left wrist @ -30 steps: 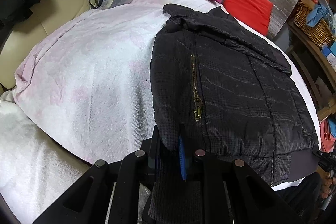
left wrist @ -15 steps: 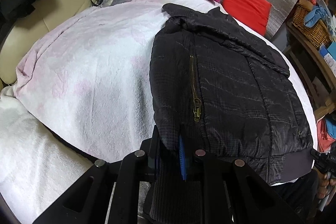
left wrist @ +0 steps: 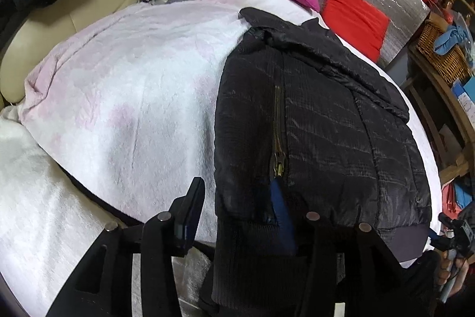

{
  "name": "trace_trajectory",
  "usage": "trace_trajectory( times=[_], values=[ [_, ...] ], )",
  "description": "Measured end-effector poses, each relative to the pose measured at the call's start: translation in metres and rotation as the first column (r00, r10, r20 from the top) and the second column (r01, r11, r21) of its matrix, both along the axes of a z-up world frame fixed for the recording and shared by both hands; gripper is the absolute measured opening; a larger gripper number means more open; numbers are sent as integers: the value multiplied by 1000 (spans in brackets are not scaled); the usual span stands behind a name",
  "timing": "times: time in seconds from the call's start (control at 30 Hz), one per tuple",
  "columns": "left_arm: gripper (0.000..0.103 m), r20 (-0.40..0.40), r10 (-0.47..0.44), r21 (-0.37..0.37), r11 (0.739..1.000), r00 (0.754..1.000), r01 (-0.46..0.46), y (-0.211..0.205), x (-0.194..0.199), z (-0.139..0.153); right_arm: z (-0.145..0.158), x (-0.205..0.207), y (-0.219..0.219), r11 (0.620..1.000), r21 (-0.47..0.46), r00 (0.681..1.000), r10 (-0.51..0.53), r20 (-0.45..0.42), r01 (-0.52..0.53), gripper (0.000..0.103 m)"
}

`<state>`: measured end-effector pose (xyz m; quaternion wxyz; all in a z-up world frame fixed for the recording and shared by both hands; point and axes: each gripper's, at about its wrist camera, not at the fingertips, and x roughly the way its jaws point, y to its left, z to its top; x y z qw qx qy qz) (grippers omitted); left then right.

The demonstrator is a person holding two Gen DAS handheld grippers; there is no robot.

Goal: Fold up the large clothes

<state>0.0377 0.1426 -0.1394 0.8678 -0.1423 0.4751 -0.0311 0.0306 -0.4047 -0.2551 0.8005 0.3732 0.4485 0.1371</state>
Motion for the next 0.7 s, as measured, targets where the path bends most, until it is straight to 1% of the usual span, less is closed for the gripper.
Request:
trace_trajectory(
  times=[0.03, 0.07, 0.1, 0.13, 0.2, 0.27, 0.3, 0.33, 0.37, 0.4, 0.43, 0.47, 0.5, 0.53, 0.6, 0.7],
  values=[
    [49, 0, -3, -2, 1000, 1000, 3, 0, -1, 0, -1, 2, 7, 1000, 3, 1000, 23, 3, -23, 85],
    [51, 3, -8, -4, 1000, 1000, 8, -1, -3, -1, -3, 3, 11, 1000, 3, 1000, 31, 3, -31, 84],
    [54, 4, -10, -5, 1000, 1000, 10, -1, -4, -2, -4, 5, 15, 999, -2, 999, 38, 0, -38, 83],
    [55, 2, -11, -6, 1000, 1000, 11, -1, -4, -4, -6, 6, 17, 999, -9, 999, 39, -3, -39, 83],
    [55, -18, -20, -12, 1000, 1000, 19, -3, 1, -11, -10, 10, 16, 999, -11, 999, 31, -13, -32, 75],
    [55, -40, -26, -21, 999, 999, 25, -7, 5, -16, -13, 12, 18, 999, -12, 999, 32, -37, -32, 47],
    [55, -36, -44, -26, 999, 998, 43, -11, 5, -17, -14, 13, 20, 999, -33, 998, 35, -47, -36, 40],
    [55, -33, -53, -19, 998, 998, 53, -13, 5, -17, -16, 13, 22, 998, -43, 997, 46, -59, -49, 36],
    [54, -34, -56, 8, 998, 998, 57, -16, 6, -19, -17, 13, 22, 998, -39, 997, 49, -62, -51, 30],
    [39, -36, -58, 16, 998, 998, 58, -17, 6, -19, -18, 13, 23, 998, -43, 996, 51, -68, -54, 26],
    [22, -47, -56, 29, 998, 997, 58, -16, 8, -22, -18, 13, 24, 997, -51, 996, 58, -70, -62, 18],
    [21, -67, -54, 20, 998, 996, 56, -15, 12, -25, -17, 14, 26, 996, -61, 996, 57, -62, -61, 14],
    [17, -71, -47, -4, 999, 996, 47, -11, 13, -27, -14, 13, 29, 995, -75, 997, 62, -55, -66, 14],
    [16, -68, -39, -24, 999, 997, 38, -8, 14, -26, -11, 13, 32, 994, -82, 996, 70, -47, -74, 13],
    [15, -34, -33, -10, 999, 999, 33, -8, 13, -16, -5, 12, 32, 993, -80, 996, 80, -32, -82, 12],
    [15, 13, -38, -13, 999, 999, 38, -9, 8, 1, 8, 5, 28, 994, -64, 997, 83, 2, -83, 11]
  ],
)
